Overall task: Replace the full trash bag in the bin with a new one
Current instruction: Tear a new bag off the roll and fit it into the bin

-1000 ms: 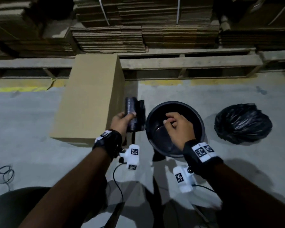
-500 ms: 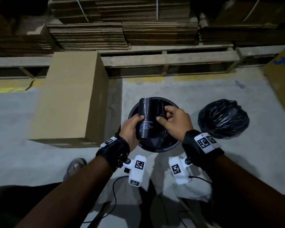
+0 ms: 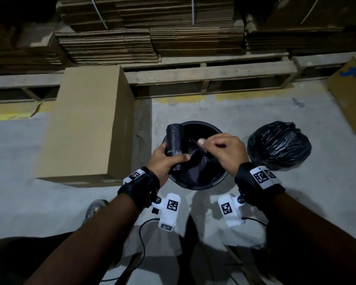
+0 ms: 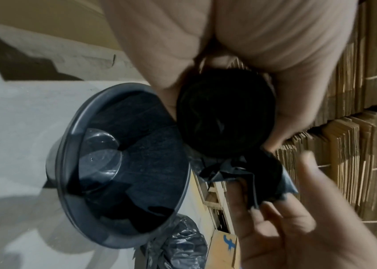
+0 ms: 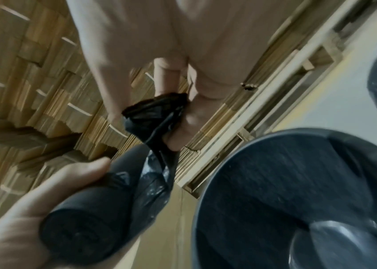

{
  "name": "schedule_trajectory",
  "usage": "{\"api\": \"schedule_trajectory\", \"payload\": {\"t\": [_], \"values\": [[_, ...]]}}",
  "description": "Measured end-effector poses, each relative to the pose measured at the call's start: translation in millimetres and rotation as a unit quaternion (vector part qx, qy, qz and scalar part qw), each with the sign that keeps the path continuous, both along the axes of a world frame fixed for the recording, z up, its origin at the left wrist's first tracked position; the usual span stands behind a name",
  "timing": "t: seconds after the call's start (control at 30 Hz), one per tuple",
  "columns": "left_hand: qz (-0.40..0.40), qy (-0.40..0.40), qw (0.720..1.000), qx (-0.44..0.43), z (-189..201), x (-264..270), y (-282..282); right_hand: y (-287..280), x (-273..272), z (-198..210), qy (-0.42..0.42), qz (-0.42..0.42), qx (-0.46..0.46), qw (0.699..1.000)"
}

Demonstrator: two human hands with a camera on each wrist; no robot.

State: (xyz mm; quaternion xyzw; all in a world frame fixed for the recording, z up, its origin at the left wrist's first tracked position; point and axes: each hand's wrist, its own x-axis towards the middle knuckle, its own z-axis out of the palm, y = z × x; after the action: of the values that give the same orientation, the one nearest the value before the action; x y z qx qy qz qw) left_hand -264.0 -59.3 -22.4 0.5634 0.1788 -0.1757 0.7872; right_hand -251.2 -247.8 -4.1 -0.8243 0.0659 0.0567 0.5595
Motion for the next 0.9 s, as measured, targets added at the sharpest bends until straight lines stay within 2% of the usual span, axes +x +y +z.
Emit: {"api": "schedule_trajectory", "payload": {"t": [0.17,0.33,0.57,0.67,0.77,0.9], "values": [[0.067,0.032,0.997,-0.007,0,11,7,-9,3,0,-0.101,0.094,-0.143,0.980],[0.034,0.003,0.999,0.002,1,15,16,-15,7,5,-0.144,0.187,-0.183,0.954],[0.003,0.008,0.998,0.058,-1,21,25,-20,9,8,-0.175,0.186,-0.160,0.953],[-0.018,-0.017,0.994,0.102,-3,19,31,-23,9,8,-0.149,0.226,-0.207,0.940],[-0.024,-0.035,0.987,0.153,-2,20,29,-20,10,10,-0.193,0.226,-0.266,0.917],[-0.011,-0.020,0.990,0.142,0,21,25,-24,10,13,-0.189,0.237,-0.266,0.915]]}}
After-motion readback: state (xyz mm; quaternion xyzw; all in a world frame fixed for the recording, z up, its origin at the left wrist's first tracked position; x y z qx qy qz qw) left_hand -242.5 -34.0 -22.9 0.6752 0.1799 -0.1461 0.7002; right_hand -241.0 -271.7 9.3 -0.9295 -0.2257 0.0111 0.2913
